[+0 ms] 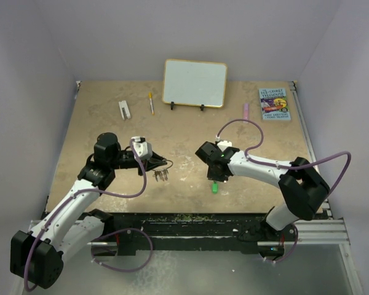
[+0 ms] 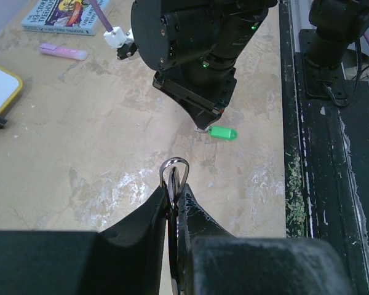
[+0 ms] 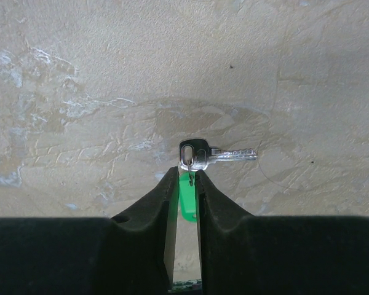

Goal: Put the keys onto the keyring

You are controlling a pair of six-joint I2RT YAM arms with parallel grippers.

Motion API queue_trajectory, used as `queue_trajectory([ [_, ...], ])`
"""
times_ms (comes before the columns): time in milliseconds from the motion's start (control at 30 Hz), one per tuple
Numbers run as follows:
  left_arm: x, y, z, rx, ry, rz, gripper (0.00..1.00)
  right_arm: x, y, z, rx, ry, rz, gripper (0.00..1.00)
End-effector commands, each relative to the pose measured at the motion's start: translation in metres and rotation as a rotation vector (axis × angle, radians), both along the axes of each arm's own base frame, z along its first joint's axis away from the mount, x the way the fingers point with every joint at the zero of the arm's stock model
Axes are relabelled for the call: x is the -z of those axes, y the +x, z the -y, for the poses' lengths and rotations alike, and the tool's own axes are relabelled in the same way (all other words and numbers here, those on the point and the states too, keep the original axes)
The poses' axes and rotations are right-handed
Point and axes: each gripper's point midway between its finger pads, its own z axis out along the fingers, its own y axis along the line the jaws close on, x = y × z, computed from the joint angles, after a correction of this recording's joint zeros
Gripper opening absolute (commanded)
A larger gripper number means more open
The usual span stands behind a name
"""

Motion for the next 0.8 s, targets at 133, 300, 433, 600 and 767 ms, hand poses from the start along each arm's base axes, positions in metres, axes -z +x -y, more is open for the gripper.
queue_trajectory([
  [133, -0.017, 0.0, 0.003, 0.017, -0.038, 0.074, 0.04, 0.008, -0.003, 0.005, 0.005, -0.019, -0.018, 0.19],
  [300, -0.016, -0.001, 0.004, 0.02, -0.038, 0.072, 0.04, 0.014, -0.006, 0.004, 0.003, -0.014, -0.033, 0.18],
  [433, -0.015, -0.001, 0.003, 0.022, -0.038, 0.072, 0.04, 0.011, -0.004, 0.005, 0.003, -0.019, -0.025, 0.12],
  [600, -0.017, -0.001, 0.003, 0.023, -0.037, 0.085, 0.04, 0.001, -0.002, 0.01, 0.008, -0.039, -0.008, 0.07],
  [767, -0.015, -0.001, 0.003, 0.023, -0.032, 0.08, 0.04, -0.007, -0.001, 0.012, 0.006, -0.045, 0.003, 0.14],
])
